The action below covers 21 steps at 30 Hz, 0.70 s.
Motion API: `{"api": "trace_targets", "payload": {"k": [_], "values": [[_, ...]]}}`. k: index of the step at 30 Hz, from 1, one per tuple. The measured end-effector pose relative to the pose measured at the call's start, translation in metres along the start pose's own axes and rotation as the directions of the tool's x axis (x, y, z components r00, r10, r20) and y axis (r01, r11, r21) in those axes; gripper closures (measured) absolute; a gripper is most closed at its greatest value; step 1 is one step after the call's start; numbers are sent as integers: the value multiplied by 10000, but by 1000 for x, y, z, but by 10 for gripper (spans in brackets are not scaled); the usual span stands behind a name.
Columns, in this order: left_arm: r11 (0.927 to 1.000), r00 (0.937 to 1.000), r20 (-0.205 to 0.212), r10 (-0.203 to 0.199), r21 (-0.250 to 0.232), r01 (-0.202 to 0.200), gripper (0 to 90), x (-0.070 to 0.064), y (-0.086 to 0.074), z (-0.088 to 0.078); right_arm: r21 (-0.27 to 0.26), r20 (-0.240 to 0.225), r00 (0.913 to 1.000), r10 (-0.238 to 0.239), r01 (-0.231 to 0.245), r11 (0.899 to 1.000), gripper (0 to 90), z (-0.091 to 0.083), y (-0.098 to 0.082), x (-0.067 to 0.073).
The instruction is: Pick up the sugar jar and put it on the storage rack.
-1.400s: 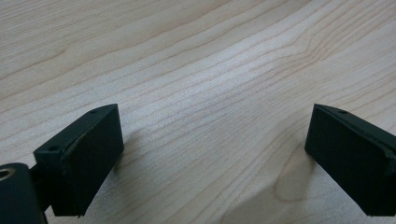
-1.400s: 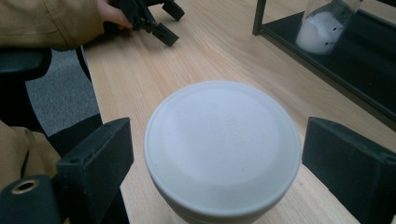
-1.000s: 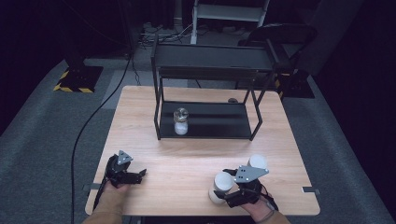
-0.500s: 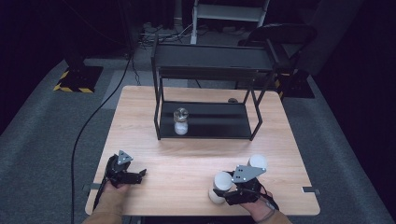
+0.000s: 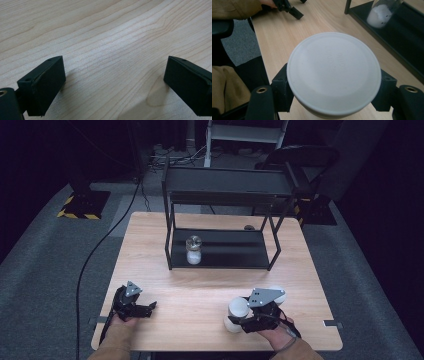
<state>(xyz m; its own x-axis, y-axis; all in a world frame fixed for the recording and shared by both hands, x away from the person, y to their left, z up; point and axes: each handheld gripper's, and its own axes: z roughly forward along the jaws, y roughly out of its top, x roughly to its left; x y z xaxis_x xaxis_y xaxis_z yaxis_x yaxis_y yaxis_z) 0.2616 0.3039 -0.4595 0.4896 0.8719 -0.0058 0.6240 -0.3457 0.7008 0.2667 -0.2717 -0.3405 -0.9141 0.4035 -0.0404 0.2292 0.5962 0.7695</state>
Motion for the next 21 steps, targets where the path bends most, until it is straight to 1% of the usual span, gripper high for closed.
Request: {"api": "trace_targets", "payload": {"k": [6,21], "values": [[10000,10000,11,31,4,-31,31,0,0,0,-101,214,9997,-137,140,9999,334,-9,16,-5],[9999,9998,115,163,19,-163,30,3,0,0,-321,404,9992,49,-36,9995,334,-18,45,-27]]}}
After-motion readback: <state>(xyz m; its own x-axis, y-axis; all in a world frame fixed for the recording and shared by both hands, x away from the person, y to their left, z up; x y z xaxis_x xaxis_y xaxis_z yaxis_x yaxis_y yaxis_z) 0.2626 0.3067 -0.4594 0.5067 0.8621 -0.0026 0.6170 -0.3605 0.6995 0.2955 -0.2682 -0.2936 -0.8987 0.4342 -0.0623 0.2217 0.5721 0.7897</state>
